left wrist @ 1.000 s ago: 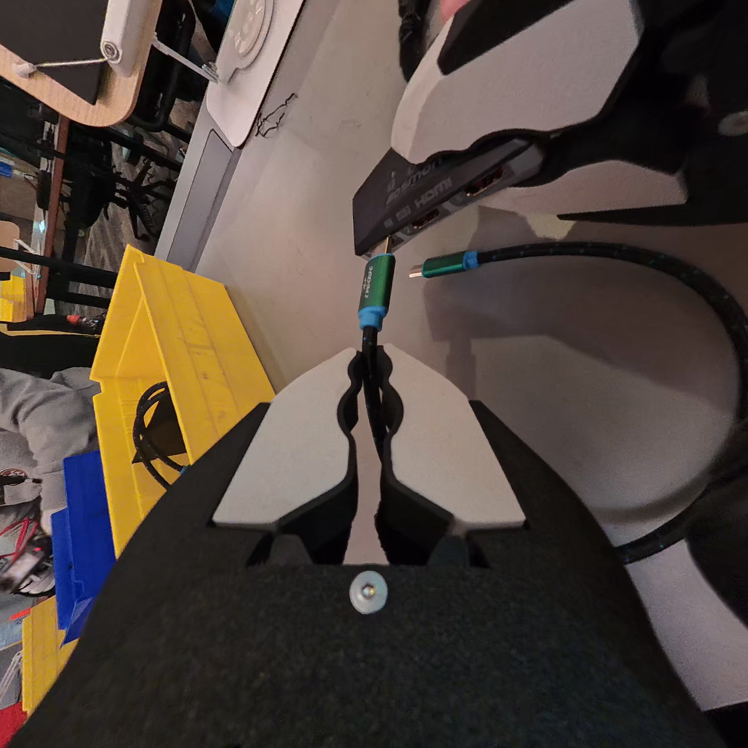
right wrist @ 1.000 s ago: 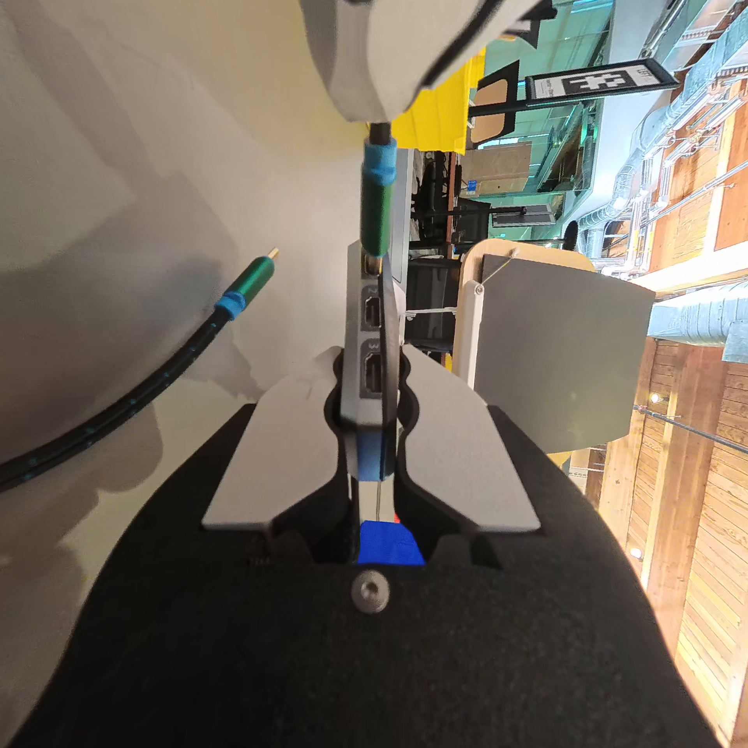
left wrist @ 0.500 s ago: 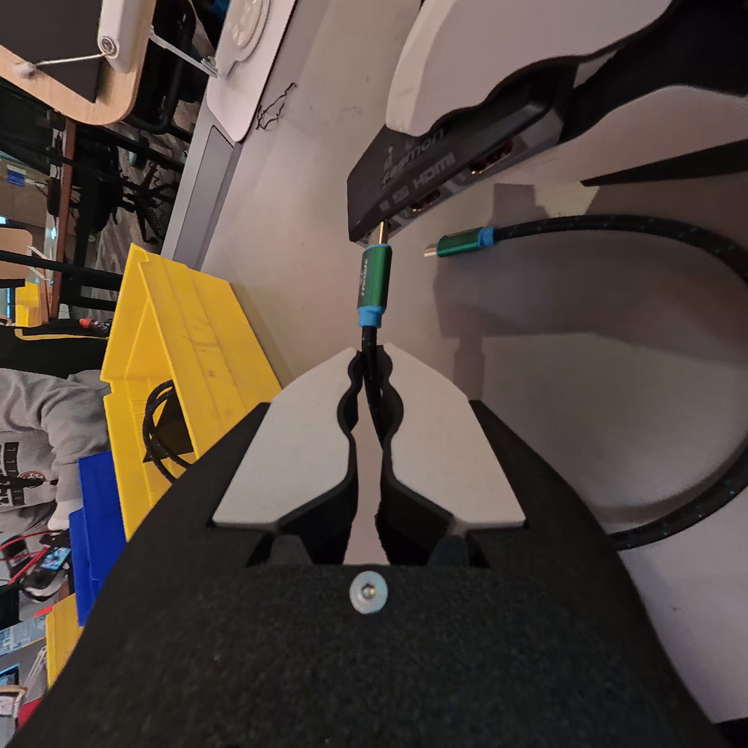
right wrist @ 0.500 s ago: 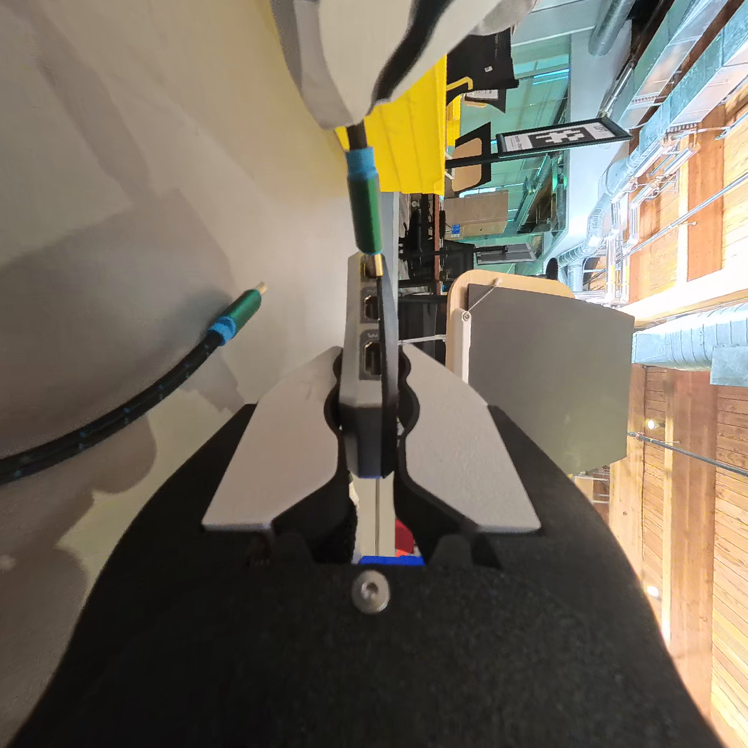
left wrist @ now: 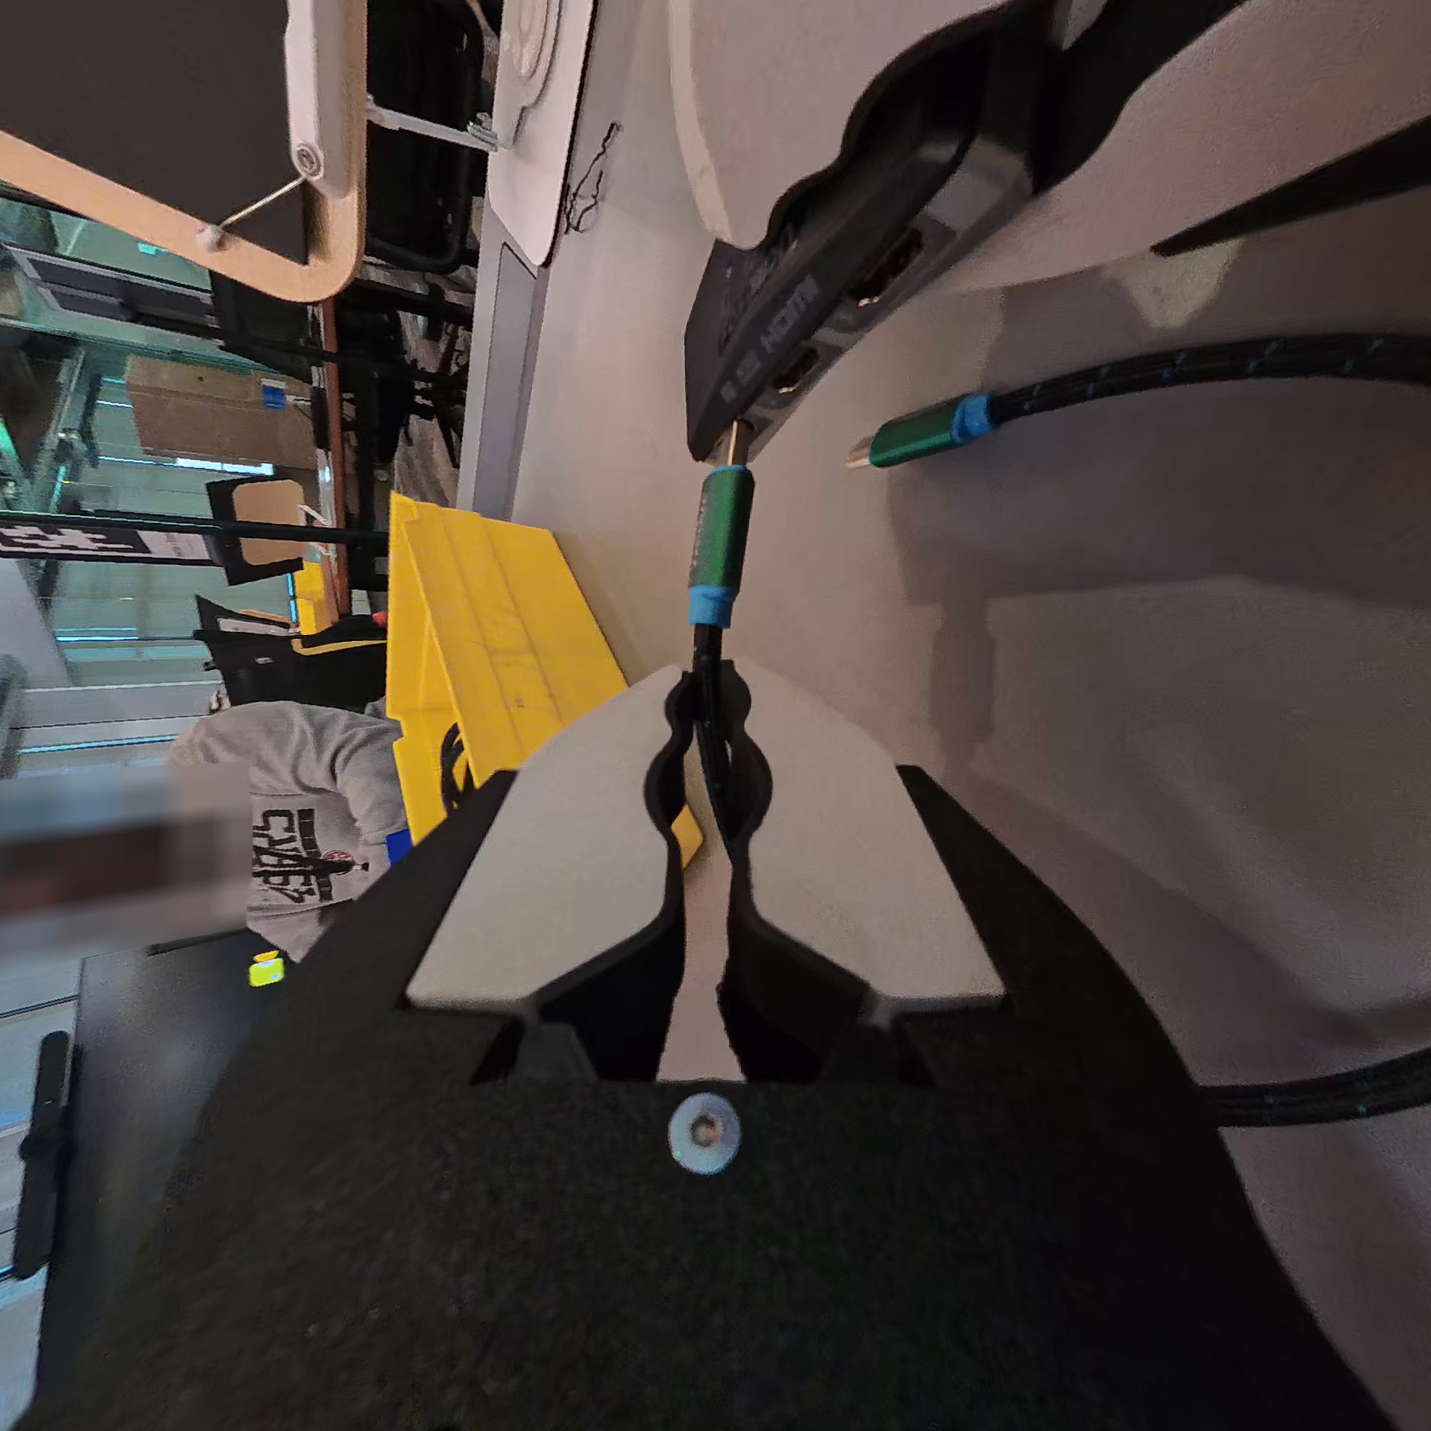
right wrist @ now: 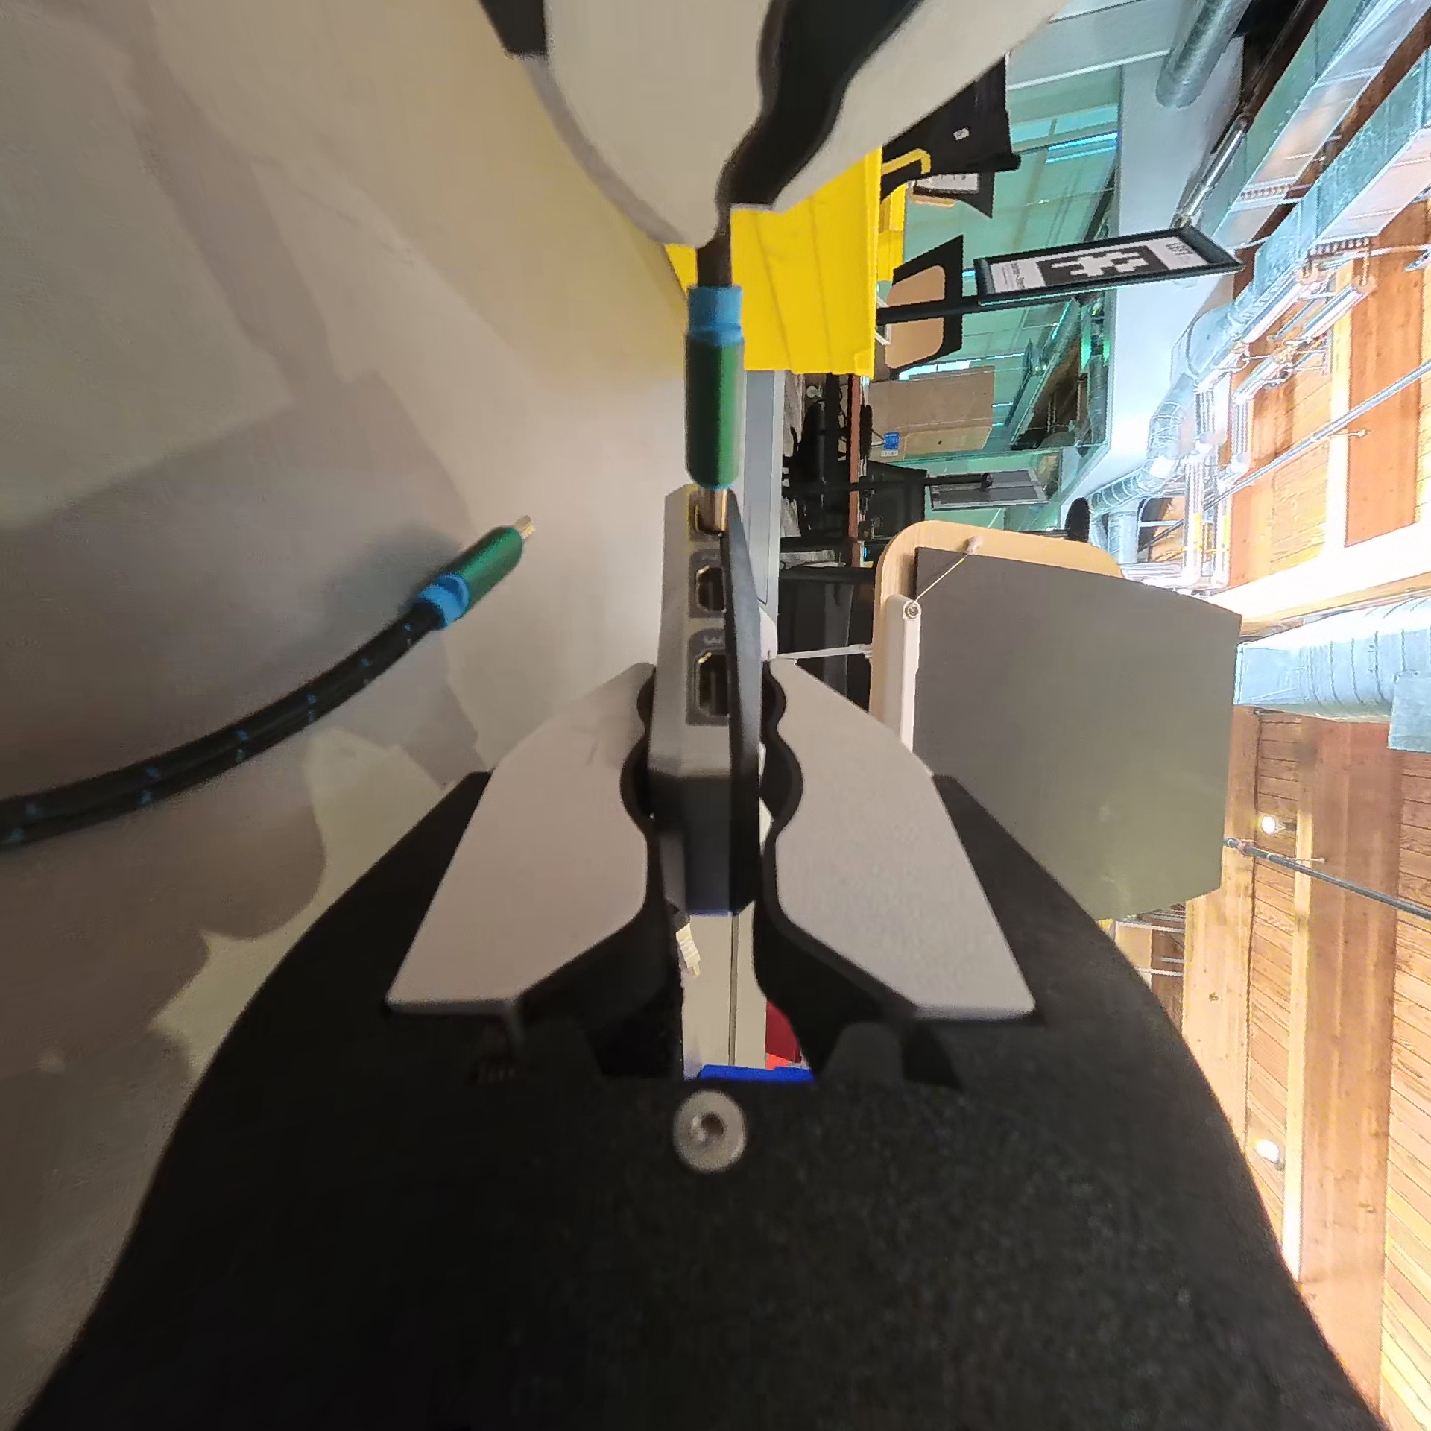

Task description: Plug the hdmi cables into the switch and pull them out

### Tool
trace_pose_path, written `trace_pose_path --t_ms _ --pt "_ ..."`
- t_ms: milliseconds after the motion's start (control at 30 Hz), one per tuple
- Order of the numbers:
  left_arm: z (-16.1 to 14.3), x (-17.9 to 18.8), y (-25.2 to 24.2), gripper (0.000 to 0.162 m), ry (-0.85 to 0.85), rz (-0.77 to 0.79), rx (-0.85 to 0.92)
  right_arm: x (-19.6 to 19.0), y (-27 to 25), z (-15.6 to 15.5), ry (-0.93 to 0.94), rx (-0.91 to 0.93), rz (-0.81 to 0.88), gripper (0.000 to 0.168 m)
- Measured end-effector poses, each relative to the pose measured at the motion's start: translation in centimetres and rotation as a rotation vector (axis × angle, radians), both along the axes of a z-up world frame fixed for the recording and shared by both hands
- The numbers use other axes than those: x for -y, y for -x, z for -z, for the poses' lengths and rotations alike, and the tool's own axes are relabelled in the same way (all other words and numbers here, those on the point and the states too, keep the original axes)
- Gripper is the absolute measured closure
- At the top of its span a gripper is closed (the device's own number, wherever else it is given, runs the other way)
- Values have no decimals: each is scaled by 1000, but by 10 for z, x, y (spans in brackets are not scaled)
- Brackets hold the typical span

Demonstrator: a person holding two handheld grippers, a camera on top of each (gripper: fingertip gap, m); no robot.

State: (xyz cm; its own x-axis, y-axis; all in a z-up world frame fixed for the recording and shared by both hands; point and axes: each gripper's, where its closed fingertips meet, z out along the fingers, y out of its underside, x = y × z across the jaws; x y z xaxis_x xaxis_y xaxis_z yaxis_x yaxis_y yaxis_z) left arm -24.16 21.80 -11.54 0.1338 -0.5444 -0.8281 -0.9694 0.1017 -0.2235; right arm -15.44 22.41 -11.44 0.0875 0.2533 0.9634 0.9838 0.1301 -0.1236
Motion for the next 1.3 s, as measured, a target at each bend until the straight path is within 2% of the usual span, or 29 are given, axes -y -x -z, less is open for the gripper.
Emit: trace_pose_path --t_ms 400,633,767,1033,1133,1300 --pt "-4 -2 3 156 -75 -17 -38 3 7 -2 -35 -9 -41 146" --pt "-5 -2 0 157 -71 -6 44 2 7 -4 -59 -22 -104 147" --pt "1 5 -9 157 113 13 255 1 7 -2 -67 -14 -105 147" --pt "-3 13 -21 156 689 74 826 3 8 -7 -100 -38 -169 147" --pt "-3 15 -21 156 800 100 910 4 9 -8 -107 -41 -183 147" --pt "-4 17 -21 156 855 137 944 7 12 -10 -96 -93 -208 148"
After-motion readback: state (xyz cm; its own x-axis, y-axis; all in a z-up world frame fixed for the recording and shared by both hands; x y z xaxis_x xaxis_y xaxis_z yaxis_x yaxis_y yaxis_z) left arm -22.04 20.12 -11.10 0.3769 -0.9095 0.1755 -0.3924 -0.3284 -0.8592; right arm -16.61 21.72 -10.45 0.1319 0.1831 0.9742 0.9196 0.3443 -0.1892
